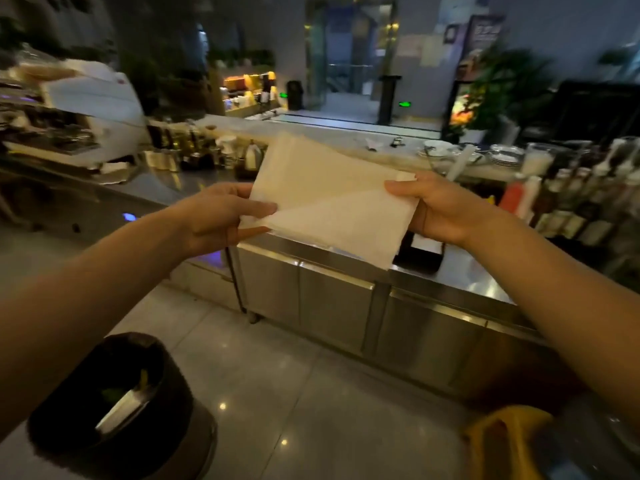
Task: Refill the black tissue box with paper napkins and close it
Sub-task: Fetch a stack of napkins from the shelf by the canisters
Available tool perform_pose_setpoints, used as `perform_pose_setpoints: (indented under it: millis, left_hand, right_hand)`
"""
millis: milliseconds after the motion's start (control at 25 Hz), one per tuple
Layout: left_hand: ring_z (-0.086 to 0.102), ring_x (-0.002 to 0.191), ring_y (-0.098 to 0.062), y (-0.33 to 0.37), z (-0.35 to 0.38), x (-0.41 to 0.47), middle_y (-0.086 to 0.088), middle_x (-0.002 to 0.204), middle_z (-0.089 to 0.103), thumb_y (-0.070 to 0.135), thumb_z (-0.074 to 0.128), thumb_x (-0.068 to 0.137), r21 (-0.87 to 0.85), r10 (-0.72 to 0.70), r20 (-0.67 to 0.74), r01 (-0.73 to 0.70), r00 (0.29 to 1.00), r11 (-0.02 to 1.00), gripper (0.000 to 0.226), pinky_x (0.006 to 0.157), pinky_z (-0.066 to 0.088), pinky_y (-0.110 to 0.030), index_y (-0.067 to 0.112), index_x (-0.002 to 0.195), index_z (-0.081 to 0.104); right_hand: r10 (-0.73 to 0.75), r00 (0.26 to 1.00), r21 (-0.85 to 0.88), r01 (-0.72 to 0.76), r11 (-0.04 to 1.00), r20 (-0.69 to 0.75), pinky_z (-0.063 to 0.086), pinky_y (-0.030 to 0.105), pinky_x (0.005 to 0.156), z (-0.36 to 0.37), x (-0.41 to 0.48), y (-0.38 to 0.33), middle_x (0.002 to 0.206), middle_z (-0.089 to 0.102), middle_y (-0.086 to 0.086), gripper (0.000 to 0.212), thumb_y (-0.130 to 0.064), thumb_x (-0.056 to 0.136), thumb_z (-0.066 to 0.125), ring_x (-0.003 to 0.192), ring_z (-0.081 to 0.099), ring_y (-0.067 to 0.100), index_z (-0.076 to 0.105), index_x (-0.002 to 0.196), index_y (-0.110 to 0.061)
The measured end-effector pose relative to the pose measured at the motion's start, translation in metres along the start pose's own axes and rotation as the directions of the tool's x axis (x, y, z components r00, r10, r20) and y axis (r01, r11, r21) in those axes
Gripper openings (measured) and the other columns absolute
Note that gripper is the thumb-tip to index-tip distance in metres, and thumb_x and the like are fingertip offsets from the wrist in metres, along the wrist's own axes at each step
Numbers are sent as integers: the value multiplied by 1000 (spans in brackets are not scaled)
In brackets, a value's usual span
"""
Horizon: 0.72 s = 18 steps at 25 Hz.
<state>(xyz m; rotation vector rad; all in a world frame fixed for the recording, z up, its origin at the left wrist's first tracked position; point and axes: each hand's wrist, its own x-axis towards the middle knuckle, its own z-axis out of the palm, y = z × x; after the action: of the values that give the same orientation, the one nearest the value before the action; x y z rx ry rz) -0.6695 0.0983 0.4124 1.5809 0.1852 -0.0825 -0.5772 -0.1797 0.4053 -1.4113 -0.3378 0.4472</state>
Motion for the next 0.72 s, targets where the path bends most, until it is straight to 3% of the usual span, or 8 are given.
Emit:
perform_pose_setpoints:
  millis: [200,400,520,720]
  left_hand:
    - [72,85,-13,25,9,129,-4,100,72,2,59,86,20,34,156,-38,987,999,21,60,56,-18,9,104,67]
    - [70,97,-16,24,37,245,-6,110,71,4,62,85,44,15,283,-29,959,999,23,68,56,-21,10,106,68]
    - [66,101,-20,19,62,304,-6,113,67,3,60,87,69,18,289,-40,957,997,25,68,57,-22,8,111,65]
    - [65,102,-22,9,120,418,-8,113,67,4,62,87,112,-21,311,-15,950,994,25,75,59,-27,8,111,65]
  right_hand:
    - [-48,975,-22,44,999,-216,59,31,77,-44,54,-22,90,71,5,21,-7,95,52,84,70,18,58,114,-10]
    - [-34,938,-60,14,998,-346,59,31,65,-93,95,-23,95,67,6,22,-8,96,51,85,70,18,56,116,-12]
    - [-28,920,-45,11,999,-390,58,28,58,-131,127,-14,93,68,7,22,-6,96,50,77,72,16,57,116,-12]
    - [15,886,-9,-22,1000,-464,61,34,73,-221,194,8,110,66,11,23,-5,96,51,98,67,23,56,118,-11]
